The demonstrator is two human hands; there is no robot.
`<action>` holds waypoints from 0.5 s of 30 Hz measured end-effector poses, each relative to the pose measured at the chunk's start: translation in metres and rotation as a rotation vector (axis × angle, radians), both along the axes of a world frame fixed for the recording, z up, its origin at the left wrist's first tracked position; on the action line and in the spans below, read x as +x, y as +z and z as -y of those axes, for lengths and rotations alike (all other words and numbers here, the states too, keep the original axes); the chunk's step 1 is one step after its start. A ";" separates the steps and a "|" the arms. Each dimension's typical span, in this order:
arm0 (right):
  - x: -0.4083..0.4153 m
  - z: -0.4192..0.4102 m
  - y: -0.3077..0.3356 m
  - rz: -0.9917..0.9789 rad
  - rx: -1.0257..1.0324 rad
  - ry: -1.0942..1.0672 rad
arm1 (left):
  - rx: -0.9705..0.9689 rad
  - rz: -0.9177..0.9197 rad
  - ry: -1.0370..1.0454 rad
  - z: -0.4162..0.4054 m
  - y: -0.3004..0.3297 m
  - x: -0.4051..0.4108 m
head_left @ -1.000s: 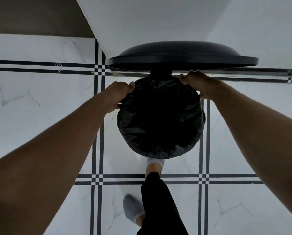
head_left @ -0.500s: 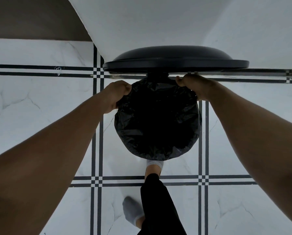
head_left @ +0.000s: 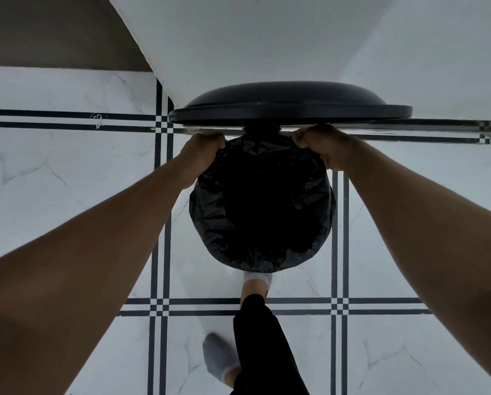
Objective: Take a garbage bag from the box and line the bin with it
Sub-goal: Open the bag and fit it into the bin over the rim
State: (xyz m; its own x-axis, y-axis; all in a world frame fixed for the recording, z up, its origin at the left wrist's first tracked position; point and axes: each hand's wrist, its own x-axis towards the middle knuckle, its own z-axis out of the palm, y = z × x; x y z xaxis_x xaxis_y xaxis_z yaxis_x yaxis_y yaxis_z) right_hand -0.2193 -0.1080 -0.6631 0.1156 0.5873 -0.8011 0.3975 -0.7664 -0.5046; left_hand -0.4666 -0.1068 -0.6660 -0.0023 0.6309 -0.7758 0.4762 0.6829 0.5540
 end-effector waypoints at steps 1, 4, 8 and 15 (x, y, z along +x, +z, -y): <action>-0.001 -0.001 0.001 0.012 -0.019 -0.004 | -0.008 0.008 0.032 0.001 -0.001 0.000; -0.006 -0.002 0.009 0.008 -0.090 0.005 | 0.001 -0.019 -0.017 0.000 -0.008 -0.001; -0.005 -0.002 0.015 -0.009 -0.098 0.017 | 0.009 -0.039 -0.066 -0.001 -0.011 -0.002; 0.009 0.009 0.003 0.344 0.122 0.206 | -0.041 -0.069 -0.098 0.002 -0.009 -0.006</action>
State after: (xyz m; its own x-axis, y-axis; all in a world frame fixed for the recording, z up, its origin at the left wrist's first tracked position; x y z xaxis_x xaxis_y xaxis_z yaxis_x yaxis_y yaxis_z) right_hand -0.2105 -0.1171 -0.6601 0.2344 0.7143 -0.6594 0.6977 -0.5959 -0.3976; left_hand -0.4724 -0.1084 -0.6748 0.0036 0.5988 -0.8009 0.5775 0.6526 0.4905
